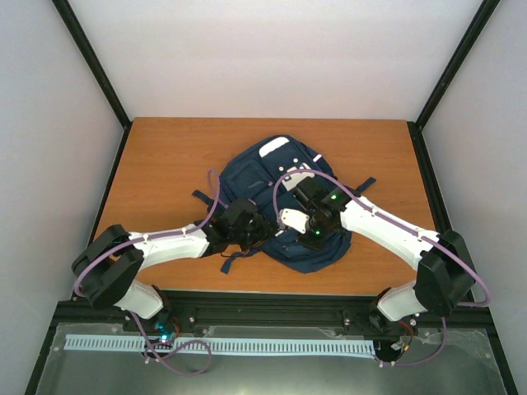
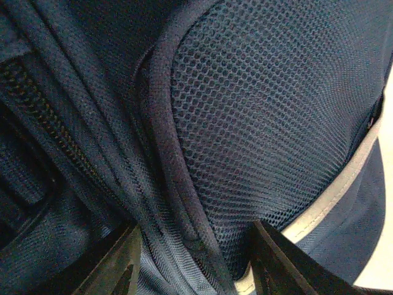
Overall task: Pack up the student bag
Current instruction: Zip the student bag at the center of the board.
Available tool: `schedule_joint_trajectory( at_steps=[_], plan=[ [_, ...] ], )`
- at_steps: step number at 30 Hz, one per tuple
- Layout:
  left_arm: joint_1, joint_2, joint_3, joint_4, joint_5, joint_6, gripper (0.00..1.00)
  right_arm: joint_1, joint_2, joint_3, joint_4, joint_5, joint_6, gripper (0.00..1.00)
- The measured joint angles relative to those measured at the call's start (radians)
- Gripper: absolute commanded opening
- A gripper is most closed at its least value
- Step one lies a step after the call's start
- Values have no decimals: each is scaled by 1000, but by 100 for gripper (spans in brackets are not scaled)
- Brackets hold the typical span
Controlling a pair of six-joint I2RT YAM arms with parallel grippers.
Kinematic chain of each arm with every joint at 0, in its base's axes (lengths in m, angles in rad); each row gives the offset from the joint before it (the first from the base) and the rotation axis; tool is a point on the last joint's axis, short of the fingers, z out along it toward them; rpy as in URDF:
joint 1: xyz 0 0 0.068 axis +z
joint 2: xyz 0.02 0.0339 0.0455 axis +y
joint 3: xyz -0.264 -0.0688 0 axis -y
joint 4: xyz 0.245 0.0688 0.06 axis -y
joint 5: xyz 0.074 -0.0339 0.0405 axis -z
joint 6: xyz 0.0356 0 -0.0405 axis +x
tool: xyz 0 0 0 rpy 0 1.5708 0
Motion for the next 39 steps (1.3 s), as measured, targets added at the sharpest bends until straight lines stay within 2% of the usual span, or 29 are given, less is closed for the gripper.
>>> schedule_joint_trajectory(
  at_steps=[5, 12, 13, 19, 28, 39],
  plan=[
    [-7, 43, 12, 36, 8, -31, 33, 0, 0, -1, 2, 0, 0, 3],
    [-9, 60, 28, 43, 15, -55, 2, -1, 0, -19, 10, 6, 0, 3],
    [-10, 60, 29, 44, 15, -53, 1, -1, 0, -21, 12, 7, 0, 3],
    [-14, 38, 30, 24, 2, -38, 1, -29, -26, -45, 26, 10, -8, 3],
    [8, -70, -2, -39, -5, 43, 1, -241, -98, -69, -5, -10, -116, 3],
    [82, -206, -16, -227, 33, 264, 1, -368, -82, -94, 6, 16, -249, 3]
  ],
)
